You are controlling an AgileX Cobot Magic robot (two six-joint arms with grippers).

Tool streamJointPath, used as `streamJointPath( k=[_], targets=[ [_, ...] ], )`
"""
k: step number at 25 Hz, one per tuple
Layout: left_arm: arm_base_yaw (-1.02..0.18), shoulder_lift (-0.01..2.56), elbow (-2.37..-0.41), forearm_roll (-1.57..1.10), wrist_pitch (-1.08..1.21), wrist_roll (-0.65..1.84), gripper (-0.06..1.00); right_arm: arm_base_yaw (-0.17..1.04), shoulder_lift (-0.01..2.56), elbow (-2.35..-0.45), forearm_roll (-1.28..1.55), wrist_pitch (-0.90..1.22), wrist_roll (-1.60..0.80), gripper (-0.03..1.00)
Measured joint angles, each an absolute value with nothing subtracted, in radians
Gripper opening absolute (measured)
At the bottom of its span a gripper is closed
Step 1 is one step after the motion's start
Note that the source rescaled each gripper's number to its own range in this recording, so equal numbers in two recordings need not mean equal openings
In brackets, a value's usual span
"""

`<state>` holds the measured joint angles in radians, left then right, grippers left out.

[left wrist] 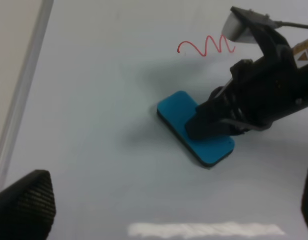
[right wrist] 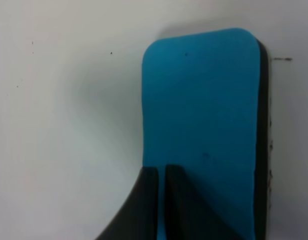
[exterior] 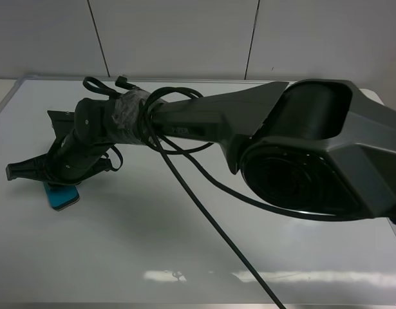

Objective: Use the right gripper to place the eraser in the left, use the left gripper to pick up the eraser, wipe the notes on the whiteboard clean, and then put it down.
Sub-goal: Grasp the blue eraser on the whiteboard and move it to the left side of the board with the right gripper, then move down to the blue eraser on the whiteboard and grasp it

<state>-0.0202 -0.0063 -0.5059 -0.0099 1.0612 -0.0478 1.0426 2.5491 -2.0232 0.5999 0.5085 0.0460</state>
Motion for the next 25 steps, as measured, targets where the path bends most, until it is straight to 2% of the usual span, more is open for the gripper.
streamJointPath(
  k=[8, 20, 25],
  targets=[
    [-0.02, -0.006, -0.506, -0.01, 1.061, -0.048, 1.0, 1.045, 2.53, -2.02, 0.565, 0.504, 0.046, 0.0],
    [-0.02, -0.006, -0.506, -0.01, 1.061, -0.048, 1.0, 1.041, 2.281, -2.004, 0.149, 0.524, 0.046, 0.0],
    [-0.02, -0.006, -0.506, -0.01, 1.061, -0.048, 1.0, 0.985, 2.178, -1.892, 0.087, 0.487, 0.046, 0.0]
  ],
)
